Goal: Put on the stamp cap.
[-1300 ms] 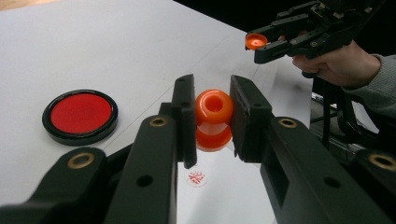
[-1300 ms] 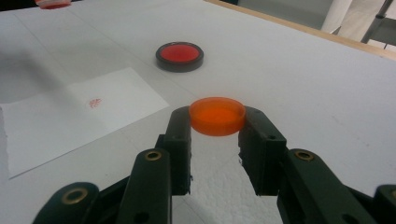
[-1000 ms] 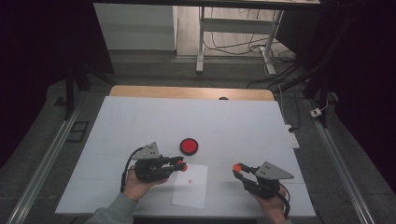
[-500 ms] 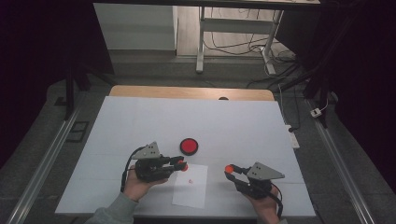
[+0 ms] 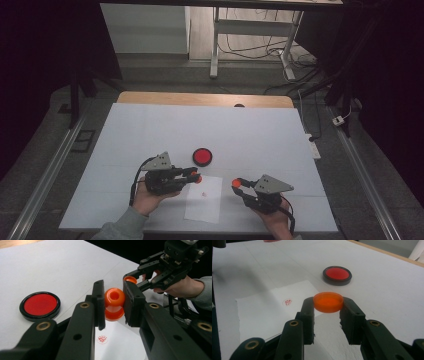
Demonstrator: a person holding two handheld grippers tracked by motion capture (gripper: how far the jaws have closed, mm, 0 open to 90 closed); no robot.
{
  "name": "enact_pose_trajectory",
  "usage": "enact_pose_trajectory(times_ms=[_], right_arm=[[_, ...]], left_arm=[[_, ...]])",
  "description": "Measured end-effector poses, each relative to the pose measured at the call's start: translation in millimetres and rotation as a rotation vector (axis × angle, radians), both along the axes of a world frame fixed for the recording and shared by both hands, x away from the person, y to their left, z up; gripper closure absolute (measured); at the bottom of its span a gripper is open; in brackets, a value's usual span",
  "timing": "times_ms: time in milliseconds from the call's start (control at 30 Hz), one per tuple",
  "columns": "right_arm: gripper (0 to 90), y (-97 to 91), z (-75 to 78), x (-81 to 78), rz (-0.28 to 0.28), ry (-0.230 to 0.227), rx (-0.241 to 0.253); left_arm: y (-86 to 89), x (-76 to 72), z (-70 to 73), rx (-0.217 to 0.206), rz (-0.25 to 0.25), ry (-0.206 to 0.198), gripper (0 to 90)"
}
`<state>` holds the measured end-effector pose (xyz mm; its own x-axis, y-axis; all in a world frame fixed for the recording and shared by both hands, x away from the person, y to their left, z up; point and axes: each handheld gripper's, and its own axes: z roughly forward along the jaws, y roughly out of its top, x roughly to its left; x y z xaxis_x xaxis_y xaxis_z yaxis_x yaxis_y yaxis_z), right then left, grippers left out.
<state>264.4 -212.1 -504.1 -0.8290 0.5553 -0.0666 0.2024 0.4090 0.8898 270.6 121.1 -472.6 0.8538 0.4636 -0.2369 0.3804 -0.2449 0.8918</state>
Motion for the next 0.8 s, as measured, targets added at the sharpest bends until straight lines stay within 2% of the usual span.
enact_pose_trajectory(times_ms=[300, 433, 800], right_arm=[[64.7, 14.4, -2.7, -1.1, 0.018, 0.004, -0.016], [64.6, 21.1, -3.9, -1.7, 0.047, 0.01, -0.011], [64.7, 34.2, -5.2, -3.3, 0.065, 0.012, -0.012]], left_arm=[[-1.7, -0.8, 1.1, -0.001, -0.005, -0.004, 73.1], [-1.6, -0.5, 1.5, -0.01, -0.007, 0.0, 73.1], [-3.7, -1.0, 1.5, -0.009, -0.013, 0.003, 73.1]])
